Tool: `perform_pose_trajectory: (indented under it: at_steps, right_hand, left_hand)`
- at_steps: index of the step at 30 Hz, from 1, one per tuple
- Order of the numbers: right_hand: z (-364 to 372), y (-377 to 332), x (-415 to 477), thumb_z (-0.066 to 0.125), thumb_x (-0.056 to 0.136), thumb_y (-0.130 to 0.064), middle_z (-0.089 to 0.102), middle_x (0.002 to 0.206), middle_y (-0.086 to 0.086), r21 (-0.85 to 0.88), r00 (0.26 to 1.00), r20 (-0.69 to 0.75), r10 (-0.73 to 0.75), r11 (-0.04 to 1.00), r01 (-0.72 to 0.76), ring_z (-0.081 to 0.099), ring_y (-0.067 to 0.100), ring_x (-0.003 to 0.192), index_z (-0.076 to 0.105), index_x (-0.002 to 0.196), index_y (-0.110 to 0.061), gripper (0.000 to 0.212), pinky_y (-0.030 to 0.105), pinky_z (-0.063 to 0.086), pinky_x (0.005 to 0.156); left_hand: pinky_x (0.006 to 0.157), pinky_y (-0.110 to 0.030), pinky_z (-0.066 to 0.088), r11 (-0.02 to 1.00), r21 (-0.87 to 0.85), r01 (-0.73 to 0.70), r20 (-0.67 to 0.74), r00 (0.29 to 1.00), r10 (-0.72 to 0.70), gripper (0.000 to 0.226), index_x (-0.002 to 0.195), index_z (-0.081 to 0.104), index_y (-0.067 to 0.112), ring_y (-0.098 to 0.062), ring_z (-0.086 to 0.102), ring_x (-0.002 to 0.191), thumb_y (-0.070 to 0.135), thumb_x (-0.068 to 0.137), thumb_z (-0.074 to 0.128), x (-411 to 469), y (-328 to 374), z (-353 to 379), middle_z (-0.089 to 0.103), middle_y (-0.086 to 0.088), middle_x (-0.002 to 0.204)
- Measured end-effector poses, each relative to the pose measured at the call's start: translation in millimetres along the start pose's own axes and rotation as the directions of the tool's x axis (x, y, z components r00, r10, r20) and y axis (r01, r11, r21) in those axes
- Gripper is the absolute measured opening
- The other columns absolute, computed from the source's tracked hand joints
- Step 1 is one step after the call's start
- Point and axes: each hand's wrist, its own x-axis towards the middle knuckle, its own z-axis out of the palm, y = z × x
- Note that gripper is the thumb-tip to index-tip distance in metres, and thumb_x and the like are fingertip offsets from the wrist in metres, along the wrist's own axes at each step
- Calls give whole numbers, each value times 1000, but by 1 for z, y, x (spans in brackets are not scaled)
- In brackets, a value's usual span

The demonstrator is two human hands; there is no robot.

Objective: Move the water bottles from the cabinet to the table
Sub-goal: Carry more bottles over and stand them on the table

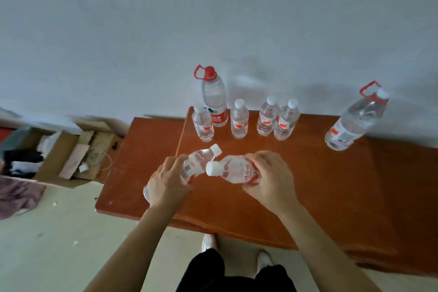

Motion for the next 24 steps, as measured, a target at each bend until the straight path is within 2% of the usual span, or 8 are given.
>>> perform_pose_trajectory:
  at_steps: [4,8,10,12,16,20,24]
  right_hand:
    - [-24,-32,32,94,60,-36,63,114,0,-3,954,5,-299,954,299,60,26,111,62,120,-24,69,49,50,94]
    - [-24,-73,34,92,61,-36,63,112,2,83,851,30,-524,850,520,59,27,108,65,120,-21,66,48,50,92]
    - [-22,-86,34,92,60,-36,62,109,2,81,831,37,-555,830,551,58,26,105,66,119,-21,66,45,51,87]
    - [-15,-120,20,90,61,-36,61,107,2,145,768,60,-638,767,625,57,26,101,63,118,-22,65,43,50,83]
    - [-2,-197,-17,82,66,-38,60,101,2,268,609,80,-789,605,750,57,27,94,53,115,-29,58,46,51,79]
    - [10,-290,-59,95,56,-34,63,103,3,284,469,39,-882,460,841,60,30,94,63,115,-28,68,48,50,79]
    - [24,-408,-117,89,55,-27,64,110,3,319,332,-40,-942,303,898,59,34,99,64,118,-28,68,52,49,81]
  left_hand:
    - [72,-44,57,994,94,60,-185,982,-42,71,127,58,28,-27,66,93,41,65,92,-24,12,-66,64,1,110]
    - [69,-47,58,946,191,260,-345,921,-183,73,127,61,25,-33,66,97,50,65,90,-98,6,-118,65,-4,114]
    - [69,-49,58,939,240,248,-334,929,-160,73,125,61,23,-36,67,96,43,62,92,-125,0,-126,66,-7,113]
    - [69,-47,57,894,267,360,-360,898,-254,71,121,62,21,-36,67,91,27,58,94,-176,-14,-141,65,-8,108]
    - [70,-45,55,791,301,533,-471,804,-363,77,119,63,22,-35,68,86,16,49,93,-280,-50,-166,66,-7,102]
    - [76,-48,50,679,315,663,-554,709,-436,86,122,57,25,-36,67,92,20,45,94,-380,-87,-191,68,-7,106]
    - [78,-44,45,570,268,776,-652,582,-486,82,119,60,25,-32,66,94,19,43,91,-494,-125,-217,67,-4,106]
